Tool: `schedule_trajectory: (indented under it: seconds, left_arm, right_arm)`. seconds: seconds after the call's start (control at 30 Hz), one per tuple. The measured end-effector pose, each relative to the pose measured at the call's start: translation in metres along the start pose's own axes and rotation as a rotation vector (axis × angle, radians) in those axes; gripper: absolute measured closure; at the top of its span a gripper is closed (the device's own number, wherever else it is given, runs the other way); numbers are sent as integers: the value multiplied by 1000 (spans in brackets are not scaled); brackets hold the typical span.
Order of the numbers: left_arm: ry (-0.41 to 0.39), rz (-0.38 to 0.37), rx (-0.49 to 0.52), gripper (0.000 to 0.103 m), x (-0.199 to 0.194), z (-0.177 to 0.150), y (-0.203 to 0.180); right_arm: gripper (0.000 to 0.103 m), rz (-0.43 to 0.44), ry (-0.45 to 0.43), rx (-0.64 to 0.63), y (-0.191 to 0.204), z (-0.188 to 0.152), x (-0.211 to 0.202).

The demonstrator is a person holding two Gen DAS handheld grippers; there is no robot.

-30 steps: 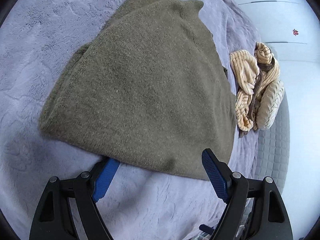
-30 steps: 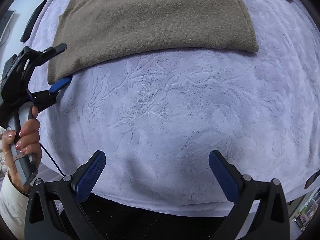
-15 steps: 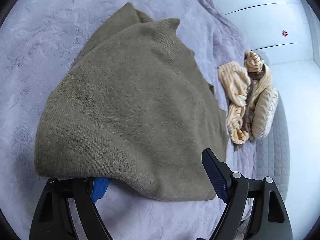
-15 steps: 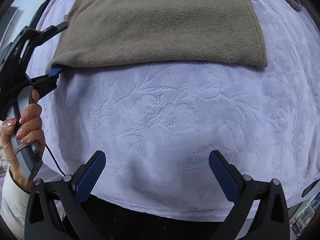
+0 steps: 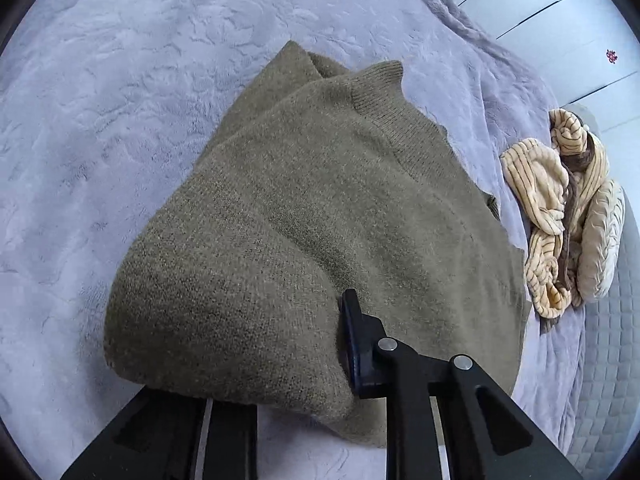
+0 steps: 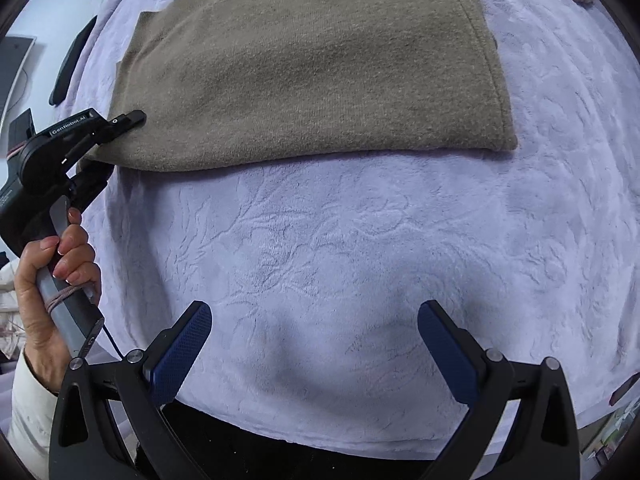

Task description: Fold small clothes

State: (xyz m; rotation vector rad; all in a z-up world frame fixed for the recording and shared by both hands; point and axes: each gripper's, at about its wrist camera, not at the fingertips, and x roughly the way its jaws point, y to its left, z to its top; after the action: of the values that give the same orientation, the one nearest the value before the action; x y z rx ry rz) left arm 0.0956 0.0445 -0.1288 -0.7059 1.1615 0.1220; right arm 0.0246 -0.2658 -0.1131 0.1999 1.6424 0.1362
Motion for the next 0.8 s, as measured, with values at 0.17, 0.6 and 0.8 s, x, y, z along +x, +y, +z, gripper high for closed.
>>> schedule_trajectory:
  seconds: [0.17, 0.6, 0.8]
  left_arm:
    - [-125, 48, 235, 85, -28, -3, -60]
    - [-45, 16, 506, 102, 2, -37, -137]
    - [77, -17, 330, 102, 3, -35, -89]
  right_arm:
    - [1, 42, -68, 7, -18, 16, -24]
    - [1, 109, -215, -4, -69, 80, -90]
    - [1, 184, -192, -50, -43, 108, -78]
